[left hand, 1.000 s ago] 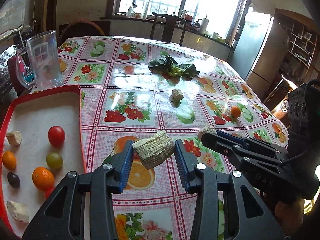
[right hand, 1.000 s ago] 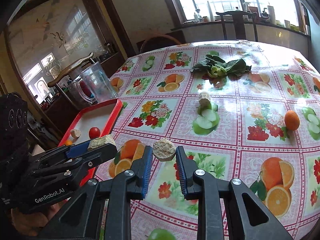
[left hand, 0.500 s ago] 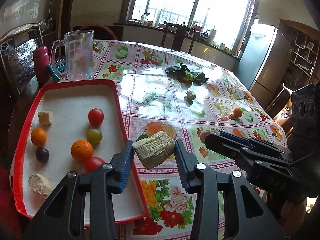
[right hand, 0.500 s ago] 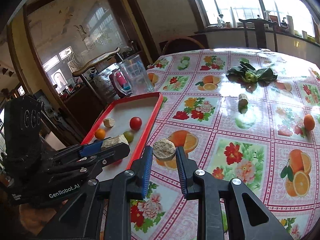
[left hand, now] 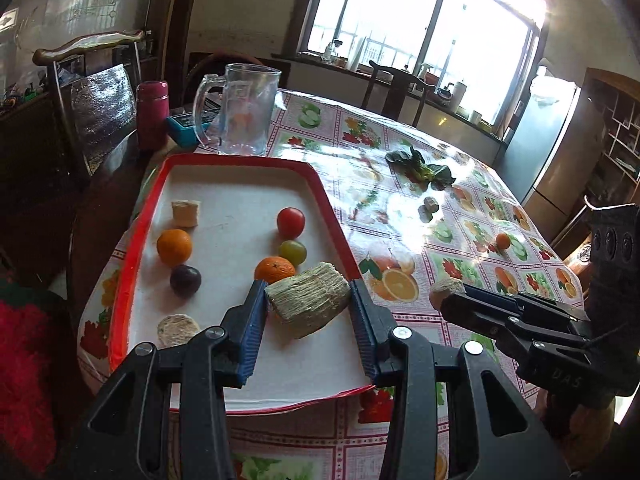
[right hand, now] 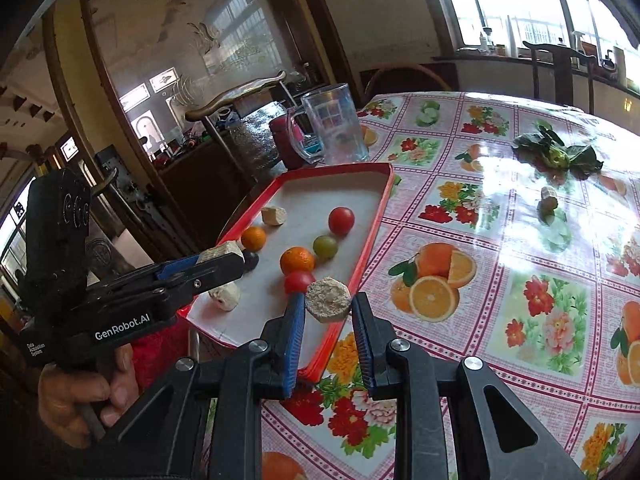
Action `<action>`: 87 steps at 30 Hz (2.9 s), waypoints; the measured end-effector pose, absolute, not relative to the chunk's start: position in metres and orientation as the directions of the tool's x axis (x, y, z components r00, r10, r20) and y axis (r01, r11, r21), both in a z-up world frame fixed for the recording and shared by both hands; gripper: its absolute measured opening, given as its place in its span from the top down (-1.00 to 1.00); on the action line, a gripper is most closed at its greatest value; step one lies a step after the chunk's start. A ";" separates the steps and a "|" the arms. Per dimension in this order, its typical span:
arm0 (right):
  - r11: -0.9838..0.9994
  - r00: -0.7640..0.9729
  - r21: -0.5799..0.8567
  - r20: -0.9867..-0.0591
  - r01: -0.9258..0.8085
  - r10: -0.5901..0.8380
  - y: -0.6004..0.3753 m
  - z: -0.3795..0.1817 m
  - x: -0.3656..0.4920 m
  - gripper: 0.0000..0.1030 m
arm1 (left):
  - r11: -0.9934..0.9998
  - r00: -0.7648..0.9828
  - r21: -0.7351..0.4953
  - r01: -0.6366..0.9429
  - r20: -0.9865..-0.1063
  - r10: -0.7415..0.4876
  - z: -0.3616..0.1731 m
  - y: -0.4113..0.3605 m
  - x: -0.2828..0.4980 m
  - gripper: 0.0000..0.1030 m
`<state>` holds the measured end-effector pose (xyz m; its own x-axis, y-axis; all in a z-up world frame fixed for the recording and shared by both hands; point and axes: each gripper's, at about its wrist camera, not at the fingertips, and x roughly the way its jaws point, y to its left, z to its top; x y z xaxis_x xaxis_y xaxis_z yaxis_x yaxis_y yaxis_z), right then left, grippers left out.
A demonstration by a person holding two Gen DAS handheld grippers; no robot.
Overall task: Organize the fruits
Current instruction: 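Carry both cakes with both tools over the tray, then open the right tool to drop the round cake while the left tool releases the large cake into the tray, then move both tools back over the table toward the last cake and mandarin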
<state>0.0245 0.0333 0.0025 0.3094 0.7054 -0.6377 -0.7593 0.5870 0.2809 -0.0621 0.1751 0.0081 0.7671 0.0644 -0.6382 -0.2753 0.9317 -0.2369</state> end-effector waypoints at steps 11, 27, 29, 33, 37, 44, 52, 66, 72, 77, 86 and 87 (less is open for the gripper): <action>0.537 0.239 0.270 -0.677 -0.799 0.696 0.064 -0.014 0.013 0.52 | 0.902 0.747 -0.245 -0.354 -0.654 0.116 -0.001 0.212 -0.080 0.25; 0.504 0.173 0.252 -0.738 -0.826 0.653 0.101 -0.042 0.014 0.52 | 0.862 0.697 -0.242 -0.446 -0.697 0.165 -0.030 0.251 -0.088 0.25; 0.503 0.171 0.246 -0.744 -0.828 0.646 0.104 -0.045 0.014 0.52 | 0.860 0.694 -0.246 -0.446 -0.702 0.160 -0.034 0.252 -0.087 0.25; 0.505 0.168 0.239 -0.755 -0.829 0.633 0.110 -0.049 0.016 0.52 | 0.860 0.695 -0.254 -0.443 -0.703 0.151 -0.039 0.254 -0.085 0.24; 0.517 0.171 0.237 -0.764 -0.822 0.623 0.111 -0.053 0.019 0.50 | 0.861 0.695 -0.253 -0.440 -0.704 0.148 -0.038 0.255 -0.084 0.23; 0.528 0.180 0.244 -0.758 -0.814 0.627 0.105 -0.050 0.019 0.34 | 0.859 0.676 -0.246 -0.449 -0.722 0.147 -0.039 0.253 -0.082 0.15; 0.533 0.202 0.264 -0.722 -0.804 0.662 0.085 -0.035 0.018 0.32 | 0.863 0.674 -0.224 -0.453 -0.719 0.167 -0.030 0.246 -0.082 0.01; 0.641 0.330 0.293 -0.665 -0.710 0.670 0.005 -0.010 0.043 0.28 | 0.901 0.704 -0.179 -0.394 -0.689 0.171 -0.008 0.215 -0.064 -0.18; 0.688 0.377 0.302 -0.659 -0.660 0.651 -0.029 -0.008 0.055 0.28 | 0.922 0.724 -0.179 -0.342 -0.676 0.138 0.002 0.197 -0.050 -0.18; 0.720 0.417 0.303 -0.650 -0.624 0.635 -0.054 -0.005 0.062 0.28 | 0.945 0.737 -0.163 -0.284 -0.668 0.107 0.010 0.174 -0.031 -0.18; 0.780 0.477 0.303 -0.652 -0.548 0.589 -0.101 -0.005 0.079 0.28 | 0.969 0.744 -0.154 -0.193 -0.667 0.042 0.014 0.136 -0.002 -0.18; 0.784 0.483 0.302 -0.652 -0.542 0.584 -0.105 -0.005 0.080 0.28 | 0.970 0.743 -0.154 -0.186 -0.668 0.036 0.014 0.133 0.001 -0.18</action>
<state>0.0803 -0.1050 -0.0050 0.4827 0.5843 -0.6523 -0.5417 0.7845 0.3019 0.0009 0.1328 0.0137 0.7432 0.0364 -0.6680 -0.1858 0.9705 -0.1538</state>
